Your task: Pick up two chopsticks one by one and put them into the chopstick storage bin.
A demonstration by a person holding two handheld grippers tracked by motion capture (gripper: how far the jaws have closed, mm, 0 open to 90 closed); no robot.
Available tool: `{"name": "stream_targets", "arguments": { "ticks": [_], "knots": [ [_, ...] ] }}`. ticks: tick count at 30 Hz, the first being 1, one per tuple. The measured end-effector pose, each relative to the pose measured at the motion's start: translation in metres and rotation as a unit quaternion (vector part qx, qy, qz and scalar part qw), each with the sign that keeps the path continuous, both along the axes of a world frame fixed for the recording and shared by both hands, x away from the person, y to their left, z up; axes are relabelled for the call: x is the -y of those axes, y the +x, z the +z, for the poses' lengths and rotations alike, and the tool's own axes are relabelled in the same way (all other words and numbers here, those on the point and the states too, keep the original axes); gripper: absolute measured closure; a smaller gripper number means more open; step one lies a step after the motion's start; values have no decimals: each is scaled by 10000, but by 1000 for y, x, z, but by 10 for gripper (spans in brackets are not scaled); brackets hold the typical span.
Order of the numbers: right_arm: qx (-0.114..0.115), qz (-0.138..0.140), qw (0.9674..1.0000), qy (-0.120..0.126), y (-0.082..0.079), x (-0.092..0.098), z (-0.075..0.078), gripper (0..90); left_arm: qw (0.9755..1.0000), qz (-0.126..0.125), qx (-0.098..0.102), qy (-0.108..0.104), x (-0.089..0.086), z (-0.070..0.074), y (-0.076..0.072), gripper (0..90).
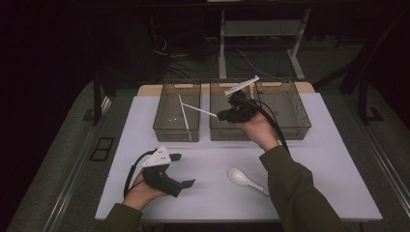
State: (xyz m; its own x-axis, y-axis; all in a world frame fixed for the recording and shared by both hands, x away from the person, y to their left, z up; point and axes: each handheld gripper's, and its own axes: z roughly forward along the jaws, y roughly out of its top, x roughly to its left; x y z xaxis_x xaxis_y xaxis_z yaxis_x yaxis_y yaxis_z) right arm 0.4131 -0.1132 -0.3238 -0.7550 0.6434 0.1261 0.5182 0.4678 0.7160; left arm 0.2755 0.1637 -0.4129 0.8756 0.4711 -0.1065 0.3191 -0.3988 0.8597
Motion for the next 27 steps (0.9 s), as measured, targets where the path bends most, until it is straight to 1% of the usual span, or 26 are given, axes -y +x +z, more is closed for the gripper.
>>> {"name": "stream_targets", "arguments": {
  "ticks": [6, 8, 9, 10, 11, 13, 16, 20, 24, 27],
  "knots": [
    [-42, -65, 10000, -13, 16, -18, -1, 842, 10000, 5, 15, -32, 0, 0, 0, 0],
    [-78, -90, 9999, -55, 20, -24, -1, 842, 10000, 22, -8, -66, 0, 0, 0, 0],
    [-91, -102, 9999, -82, 23, -26, -2, 842, 10000, 13, 25, -63, 0, 0, 0, 0],
    [-91, -111, 9998, -103, 25, -29, -3, 842, 10000, 14, 13, -76, 1, 0, 0, 0],
    [-105, -130, 9998, -125, 28, -32, -4, 842, 9999, 23, 0, -103, 1, 0, -1, 0],
    [-121, -149, 9997, -119, 33, -37, -6, 841, 10000, 7, 11, -60, 0, 0, 0, 0],
    [-160, -174, 9996, -174, 40, -45, -10, 841, 9999, 11, 2, -104, 1, 0, 0, 0],
    [-219, -219, 9992, -257, 50, -58, -16, 841, 10000, -18, 19, -73, 0, 0, 1, 0],
    [-259, -282, 9988, -320, 58, -70, -21, 841, 9999, 0, -22, -99, 0, 0, 1, 0],
    [-251, -305, 9984, -399, 64, -79, -23, 841, 10000, -24, 0, -90, 0, 0, 1, 0]
  ]
}}
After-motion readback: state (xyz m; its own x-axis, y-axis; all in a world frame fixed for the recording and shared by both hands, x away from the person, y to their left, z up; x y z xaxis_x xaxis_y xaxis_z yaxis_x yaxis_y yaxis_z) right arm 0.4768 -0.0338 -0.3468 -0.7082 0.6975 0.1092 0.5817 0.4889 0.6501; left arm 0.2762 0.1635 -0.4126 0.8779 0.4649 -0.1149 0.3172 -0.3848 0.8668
